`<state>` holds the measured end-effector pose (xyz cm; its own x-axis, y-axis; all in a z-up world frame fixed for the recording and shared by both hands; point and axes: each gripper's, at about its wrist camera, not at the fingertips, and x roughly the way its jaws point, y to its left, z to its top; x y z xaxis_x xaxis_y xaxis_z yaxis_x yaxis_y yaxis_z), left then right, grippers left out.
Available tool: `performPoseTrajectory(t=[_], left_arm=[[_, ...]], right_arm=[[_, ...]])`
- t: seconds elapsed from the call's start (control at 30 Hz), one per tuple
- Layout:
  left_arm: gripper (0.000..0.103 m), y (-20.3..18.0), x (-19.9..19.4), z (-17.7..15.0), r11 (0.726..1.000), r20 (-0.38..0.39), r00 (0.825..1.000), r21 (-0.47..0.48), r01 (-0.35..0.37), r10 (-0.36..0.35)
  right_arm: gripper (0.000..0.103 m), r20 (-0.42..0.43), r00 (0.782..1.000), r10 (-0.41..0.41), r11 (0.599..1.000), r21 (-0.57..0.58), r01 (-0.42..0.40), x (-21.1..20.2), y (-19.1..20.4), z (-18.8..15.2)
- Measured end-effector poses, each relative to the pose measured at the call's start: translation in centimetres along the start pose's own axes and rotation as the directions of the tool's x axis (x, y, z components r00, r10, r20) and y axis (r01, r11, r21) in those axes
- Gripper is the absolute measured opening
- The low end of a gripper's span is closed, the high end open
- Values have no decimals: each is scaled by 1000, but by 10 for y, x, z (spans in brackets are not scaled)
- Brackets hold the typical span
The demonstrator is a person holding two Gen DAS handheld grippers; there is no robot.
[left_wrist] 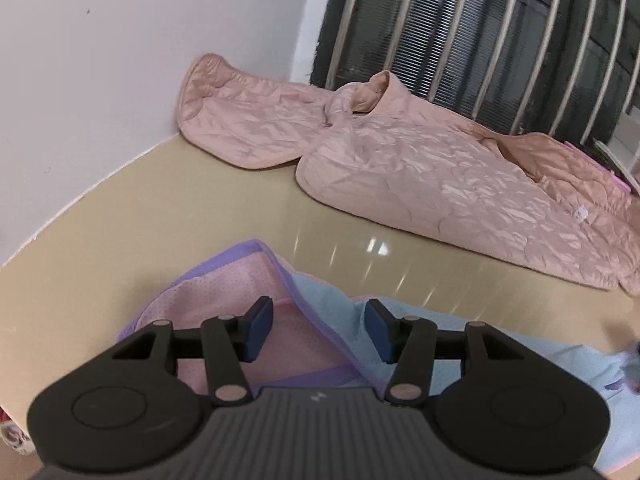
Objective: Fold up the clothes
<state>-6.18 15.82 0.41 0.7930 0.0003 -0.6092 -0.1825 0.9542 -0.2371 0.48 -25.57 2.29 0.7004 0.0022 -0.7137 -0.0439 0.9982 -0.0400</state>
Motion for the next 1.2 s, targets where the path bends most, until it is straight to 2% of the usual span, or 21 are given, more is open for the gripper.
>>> performPoseTrajectory(t=[0.07, 0.1, 0.17, 0.27, 0.37, 0.47, 0.53, 0.6, 0.63, 0.8, 0.83, 0.87, 0.93, 1.0, 1.03, 1.1, 1.13, 1.2], left_arm=[[52, 1, 0, 1, 1000, 0, 1000, -2, -15, 15], [52, 1, 1, 2, 1000, 1, 1000, -3, -23, 23], [53, 1, 1, 3, 999, 1, 999, -5, -38, 38], [59, 2, 2, 4, 998, 2, 998, -9, -61, 61], [65, -2, 4, 5, 997, 0, 997, 13, -72, 72], [65, -7, 6, 3, 995, -4, 996, 53, -89, 89], [65, -7, 5, 3, 994, -4, 996, 58, -89, 89], [65, -7, 5, 3, 995, -4, 996, 56, -88, 88], [65, -7, 5, 3, 994, -5, 996, 56, -89, 90], [65, -5, 5, 6, 996, -17, 997, 31, -80, 80], [65, -3, 4, 7, 998, -24, 997, 4, -70, 70], [65, 0, 1, 8, 998, -29, 998, -29, -55, 54], [64, 4, -15, 12, 990, -4, 999, -137, 31, -32], [67, -11, -39, 11, 974, 98, 981, -143, 178, -165], [67, -28, -47, 9, 970, 96, 973, -100, 221, -212], [70, -75, -52, -1, 953, 28, 954, 67, 297, -299], [70, -97, -52, -11, 929, -6, 943, 168, 329, -333], [72, -137, -51, -30, 854, -80, 920, 348, 386, -383]], right_arm=[[5, 66, 998, 11, 1000, -1, -11, -8, 1, 9], [5, 127, 992, -1, 1000, -24, 4, -19, 5, 12], [5, 247, 969, -4, 998, -63, 20, -45, 9, 8], [5, 344, 939, 32, 998, -65, -11, -77, 9, -26], [5, 419, 908, -8, 1000, -20, 17, -92, 4, -64], [5, 491, 870, -51, 998, 67, 20, -105, -7, -94], [5, 493, 868, -59, 992, 130, -7, -105, -16, -105], [5, 445, 893, -61, 990, 138, 0, -95, -18, -113], [5, 433, 899, -65, 991, 135, 7, -94, -18, -117], [6, 494, 864, -96, 992, -23, 124, -97, 7, -146], [6, 486, 869, -90, 991, -48, 129, -96, 9, -151], [6, 471, 879, -80, 990, -66, 126, -94, 11, -155], [6, 439, 896, -66, 991, -77, 111, -93, 11, -161], [6, 424, 904, -60, 992, -78, 102, -91, 10, -163], [6, 424, 904, -59, 992, -75, 100, -92, 9, -163], [6, 419, 906, -53, 994, -67, 89, -93, 8, -162], [6, 417, 908, -48, 994, -65, 83, -92, 8, -162], [6, 412, 910, -41, 995, -67, 75, -90, 7, -160]])
